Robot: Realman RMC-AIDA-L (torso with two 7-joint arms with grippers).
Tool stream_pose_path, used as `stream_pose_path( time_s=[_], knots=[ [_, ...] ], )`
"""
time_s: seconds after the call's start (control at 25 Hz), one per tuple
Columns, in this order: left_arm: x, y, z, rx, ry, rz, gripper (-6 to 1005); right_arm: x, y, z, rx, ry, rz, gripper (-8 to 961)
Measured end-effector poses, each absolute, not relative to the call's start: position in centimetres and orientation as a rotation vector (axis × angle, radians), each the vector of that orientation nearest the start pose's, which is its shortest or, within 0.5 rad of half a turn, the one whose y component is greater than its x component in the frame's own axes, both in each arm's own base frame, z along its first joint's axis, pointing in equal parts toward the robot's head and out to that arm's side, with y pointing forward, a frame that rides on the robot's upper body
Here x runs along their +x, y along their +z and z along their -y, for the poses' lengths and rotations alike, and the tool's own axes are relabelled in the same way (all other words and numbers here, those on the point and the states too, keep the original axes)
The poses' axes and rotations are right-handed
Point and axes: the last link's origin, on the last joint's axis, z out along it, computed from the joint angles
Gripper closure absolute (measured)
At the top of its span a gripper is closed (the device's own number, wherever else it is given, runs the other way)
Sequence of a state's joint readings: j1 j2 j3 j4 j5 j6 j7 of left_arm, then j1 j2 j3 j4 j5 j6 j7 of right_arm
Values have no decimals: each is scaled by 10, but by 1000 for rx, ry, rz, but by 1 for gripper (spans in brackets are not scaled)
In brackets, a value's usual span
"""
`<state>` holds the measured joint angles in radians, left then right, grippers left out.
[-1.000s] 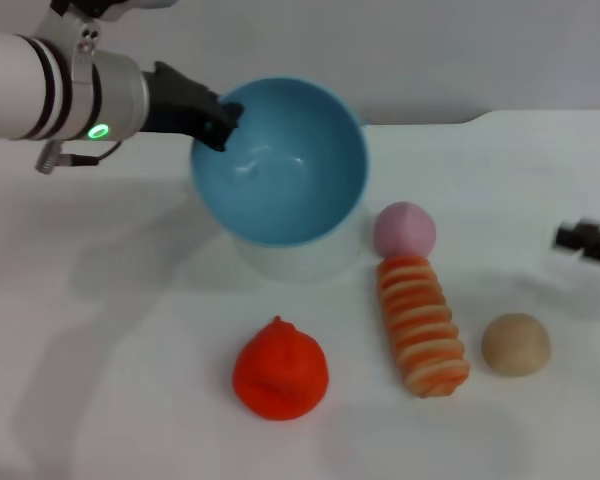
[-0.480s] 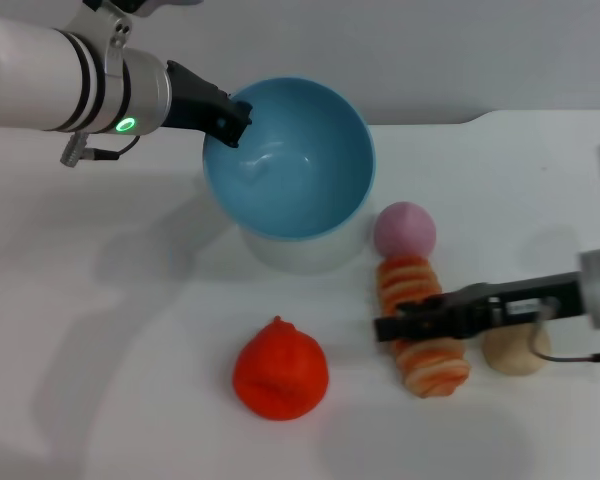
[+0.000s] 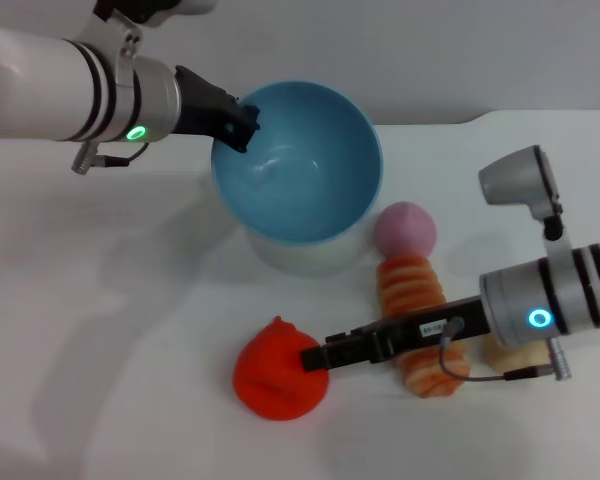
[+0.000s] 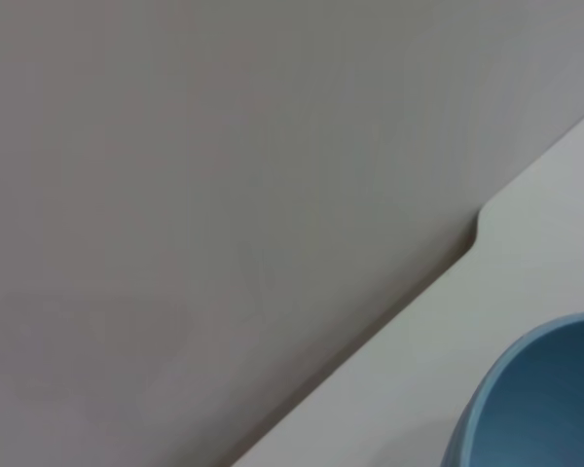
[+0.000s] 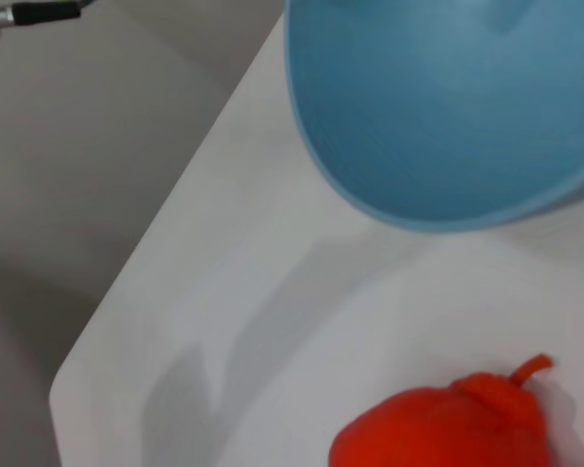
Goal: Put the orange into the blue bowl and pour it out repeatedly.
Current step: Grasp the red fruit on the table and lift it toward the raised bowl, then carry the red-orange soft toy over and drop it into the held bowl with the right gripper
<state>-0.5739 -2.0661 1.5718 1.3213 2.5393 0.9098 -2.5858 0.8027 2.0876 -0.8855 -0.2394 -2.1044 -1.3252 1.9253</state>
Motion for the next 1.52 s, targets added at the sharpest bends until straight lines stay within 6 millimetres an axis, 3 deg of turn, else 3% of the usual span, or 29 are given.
stream_pose_path(
  time_s=[0.4,0.64,1.08,1.28,1.52],
  knots=[
    [-141,-21,-405,-2384,31,544,1000,226,-113,-331,-2734,470,-1561,276],
    [-142,-24,-403,-2383,31,529,999,227,-115,-328,-2730,469,-1574,500],
    [-142,-26,-403,-2384,21,533,999,224,-112,-322,-2824,532,-1450,744],
    [-143,-27,-402,-2389,28,534,1000,216,-94,-315,-2930,730,-1266,884],
    [-140,-34,-398,-2443,99,533,1000,205,-31,-311,-3000,1048,-956,925]
  ],
)
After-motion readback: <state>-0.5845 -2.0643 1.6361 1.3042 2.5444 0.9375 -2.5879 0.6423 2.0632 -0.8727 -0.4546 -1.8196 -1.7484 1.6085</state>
